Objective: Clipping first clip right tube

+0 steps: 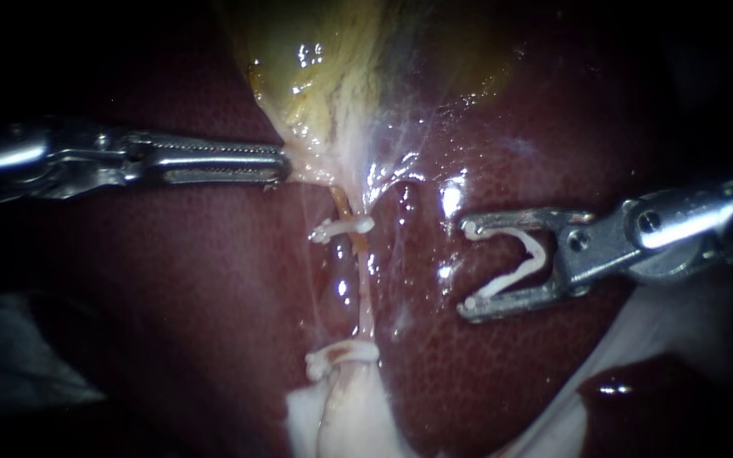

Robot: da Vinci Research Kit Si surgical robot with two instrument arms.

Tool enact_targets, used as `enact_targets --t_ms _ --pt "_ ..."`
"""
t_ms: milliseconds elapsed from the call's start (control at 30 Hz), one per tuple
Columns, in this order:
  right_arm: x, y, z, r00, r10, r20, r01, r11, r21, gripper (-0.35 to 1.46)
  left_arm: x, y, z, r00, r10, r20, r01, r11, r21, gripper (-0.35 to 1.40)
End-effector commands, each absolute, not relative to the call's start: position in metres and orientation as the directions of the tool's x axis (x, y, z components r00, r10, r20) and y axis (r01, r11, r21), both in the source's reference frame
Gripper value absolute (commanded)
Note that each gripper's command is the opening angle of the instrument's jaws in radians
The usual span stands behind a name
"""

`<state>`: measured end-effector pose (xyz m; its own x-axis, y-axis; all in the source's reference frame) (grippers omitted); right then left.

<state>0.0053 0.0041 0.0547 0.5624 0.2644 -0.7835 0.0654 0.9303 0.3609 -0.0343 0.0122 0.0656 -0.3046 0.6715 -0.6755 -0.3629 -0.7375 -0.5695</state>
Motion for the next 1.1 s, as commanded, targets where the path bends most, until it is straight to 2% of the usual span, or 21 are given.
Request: enact_targets --t_ms 33,400,500,567,767,933,1100 --pt "0.0053 0.0041 0.0547 0.563 0.264 -0.783 0.065 0.93 0.361 0.5 -0.0341 0.0122 0.0654 -0.305 0.672 -0.675 -0.362 -0.737 -0.571 -0.35" --pt "0.006 0.0042 0.0549 0.561 0.267 -0.784 0.071 0.928 0.366 0.5 -0.0301 0.0138 0.058 -0.272 0.678 -0.682 -0.355 -0.73 -0.584 -0.35" --pt "0.0069 0.0039 0.0553 0.544 0.267 -0.796 0.122 0.913 0.389 0.5 -0.03 0.0137 0.0574 -0.271 0.675 -0.686 -0.355 -0.733 -0.581 -0.35" --pt "0.0077 0.0036 0.0558 0.539 0.289 -0.791 0.114 0.906 0.408 0.5 -0.0302 0.0136 0.0574 -0.271 0.675 -0.686 -0.356 -0.733 -0.58 -0.35" --pt "0.0104 0.0029 0.0587 0.502 0.438 -0.746 0.035 0.851 0.524 0.49 -0.0303 0.0135 0.0576 -0.271 0.675 -0.687 -0.357 -0.733 -0.579 -0.35" --pt "0.0121 0.0023 0.0616 0.496 0.502 -0.709 0.005 0.814 0.581 0.49 -0.0303 0.0135 0.0576 -0.271 0.675 -0.687 -0.357 -0.733 -0.579 -0.35" --pt "0.0135 0.0013 0.0642 0.479 0.553 -0.682 0.01 0.773 0.634 0.49 -0.0303 0.0135 0.0576 -0.271 0.675 -0.687 -0.357 -0.733 -0.579 -0.35"
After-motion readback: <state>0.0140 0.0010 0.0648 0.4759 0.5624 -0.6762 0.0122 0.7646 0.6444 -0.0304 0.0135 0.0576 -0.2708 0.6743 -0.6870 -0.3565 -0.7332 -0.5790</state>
